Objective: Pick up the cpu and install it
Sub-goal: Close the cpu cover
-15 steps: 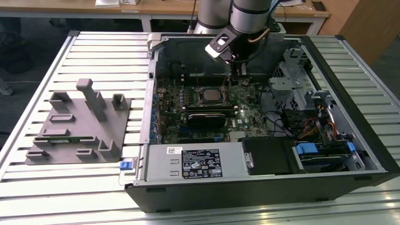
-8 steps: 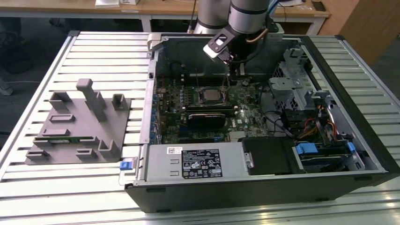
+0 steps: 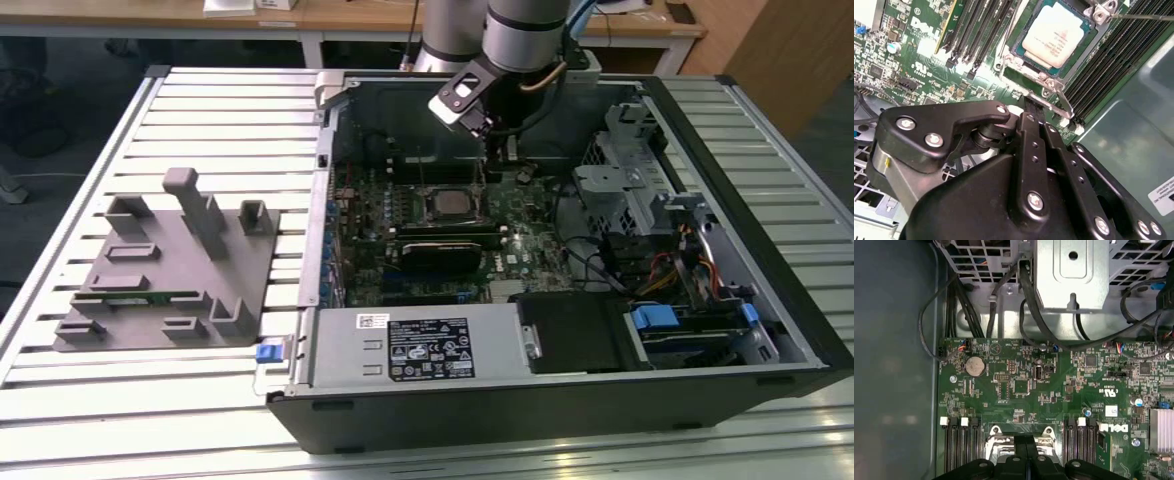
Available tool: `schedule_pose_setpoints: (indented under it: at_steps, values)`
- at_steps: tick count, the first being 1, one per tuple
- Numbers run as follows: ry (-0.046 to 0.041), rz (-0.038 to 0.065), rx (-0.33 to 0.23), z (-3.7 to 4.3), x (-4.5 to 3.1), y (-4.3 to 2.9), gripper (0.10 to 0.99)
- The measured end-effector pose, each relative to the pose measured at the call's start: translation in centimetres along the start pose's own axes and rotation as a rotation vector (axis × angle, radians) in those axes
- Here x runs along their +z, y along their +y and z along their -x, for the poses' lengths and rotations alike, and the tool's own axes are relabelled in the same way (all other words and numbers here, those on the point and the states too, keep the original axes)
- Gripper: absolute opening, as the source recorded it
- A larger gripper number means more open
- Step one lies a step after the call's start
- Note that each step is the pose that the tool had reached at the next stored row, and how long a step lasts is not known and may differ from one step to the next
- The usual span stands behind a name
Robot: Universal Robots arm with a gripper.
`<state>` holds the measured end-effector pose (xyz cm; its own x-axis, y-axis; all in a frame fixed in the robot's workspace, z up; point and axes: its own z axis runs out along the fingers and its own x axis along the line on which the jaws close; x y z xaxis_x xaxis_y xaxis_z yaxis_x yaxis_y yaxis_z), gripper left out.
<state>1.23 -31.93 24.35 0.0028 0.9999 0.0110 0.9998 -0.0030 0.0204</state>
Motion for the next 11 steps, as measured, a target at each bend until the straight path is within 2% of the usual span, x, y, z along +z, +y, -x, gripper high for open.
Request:
schedule_pose_setpoints:
  at_steps: [6, 11]
  values:
    - [0.0, 0.0, 0.0, 0.0, 0.06, -0.38, 0.106]
    - [0.0001, 0.0, 0.0, 0.01, 0.19, -1.15, 0.106]
